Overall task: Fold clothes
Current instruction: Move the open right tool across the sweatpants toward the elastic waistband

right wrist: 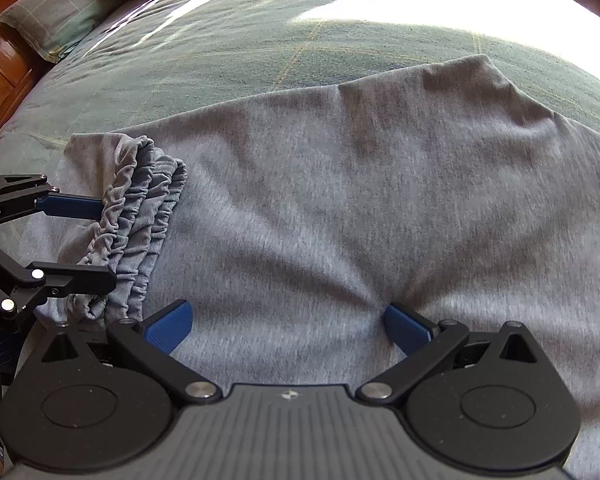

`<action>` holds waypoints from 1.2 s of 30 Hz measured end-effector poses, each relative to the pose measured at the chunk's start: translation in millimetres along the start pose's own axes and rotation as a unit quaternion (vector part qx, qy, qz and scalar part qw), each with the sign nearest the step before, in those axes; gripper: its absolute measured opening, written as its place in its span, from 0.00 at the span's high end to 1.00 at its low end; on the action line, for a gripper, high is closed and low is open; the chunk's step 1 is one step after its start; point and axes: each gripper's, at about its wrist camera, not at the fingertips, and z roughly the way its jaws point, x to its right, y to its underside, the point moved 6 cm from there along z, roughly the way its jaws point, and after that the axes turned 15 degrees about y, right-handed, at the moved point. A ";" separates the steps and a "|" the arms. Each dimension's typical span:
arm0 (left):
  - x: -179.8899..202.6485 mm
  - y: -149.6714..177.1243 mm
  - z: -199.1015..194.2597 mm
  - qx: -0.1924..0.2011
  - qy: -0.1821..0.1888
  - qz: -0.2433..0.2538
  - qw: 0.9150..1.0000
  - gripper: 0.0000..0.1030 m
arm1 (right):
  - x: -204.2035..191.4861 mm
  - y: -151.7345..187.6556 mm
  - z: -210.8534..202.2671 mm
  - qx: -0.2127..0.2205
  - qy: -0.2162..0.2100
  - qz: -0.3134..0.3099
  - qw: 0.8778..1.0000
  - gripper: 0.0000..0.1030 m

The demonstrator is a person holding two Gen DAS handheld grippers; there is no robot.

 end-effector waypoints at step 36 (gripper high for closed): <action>11.9 22.9 -80.8 0.070 -0.106 0.039 0.991 0.22 | -23.1 -40.6 10.5 0.049 0.109 -0.067 0.991 0.00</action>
